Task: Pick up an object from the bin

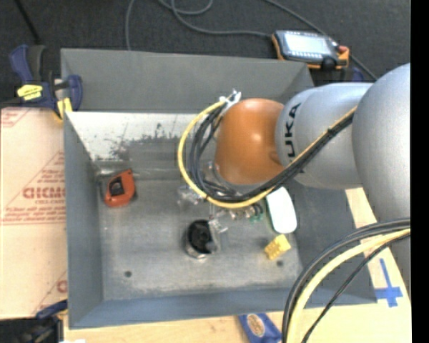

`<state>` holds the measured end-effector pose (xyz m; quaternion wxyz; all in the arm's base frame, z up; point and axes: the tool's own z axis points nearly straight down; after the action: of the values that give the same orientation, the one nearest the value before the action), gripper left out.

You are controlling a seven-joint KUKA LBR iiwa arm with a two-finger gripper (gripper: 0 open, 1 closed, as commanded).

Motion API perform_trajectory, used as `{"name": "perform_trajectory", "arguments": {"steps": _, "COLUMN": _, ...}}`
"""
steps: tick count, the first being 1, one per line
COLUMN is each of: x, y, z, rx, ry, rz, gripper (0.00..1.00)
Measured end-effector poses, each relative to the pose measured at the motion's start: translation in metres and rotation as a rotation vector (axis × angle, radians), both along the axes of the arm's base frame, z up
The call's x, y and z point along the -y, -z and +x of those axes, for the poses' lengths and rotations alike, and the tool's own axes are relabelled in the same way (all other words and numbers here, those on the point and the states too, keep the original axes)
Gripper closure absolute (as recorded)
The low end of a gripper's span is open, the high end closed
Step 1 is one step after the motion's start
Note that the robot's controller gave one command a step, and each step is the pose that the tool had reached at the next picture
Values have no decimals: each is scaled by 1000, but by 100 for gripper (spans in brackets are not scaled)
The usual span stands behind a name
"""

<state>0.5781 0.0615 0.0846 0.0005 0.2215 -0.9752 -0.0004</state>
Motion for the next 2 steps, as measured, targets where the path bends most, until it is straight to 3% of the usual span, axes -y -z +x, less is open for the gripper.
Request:
{"name": "perform_trajectory", "arguments": {"steps": 1, "x": 0, "y": 7, "z": -6, "rx": 3, "ry": 196, "rz": -2, "gripper": 100}}
{"name": "perform_trajectory", "arguments": {"steps": 2, "x": 0, "y": 7, "z": -6, "rx": 3, "ry": 196, "rz": -2, "gripper": 100}}
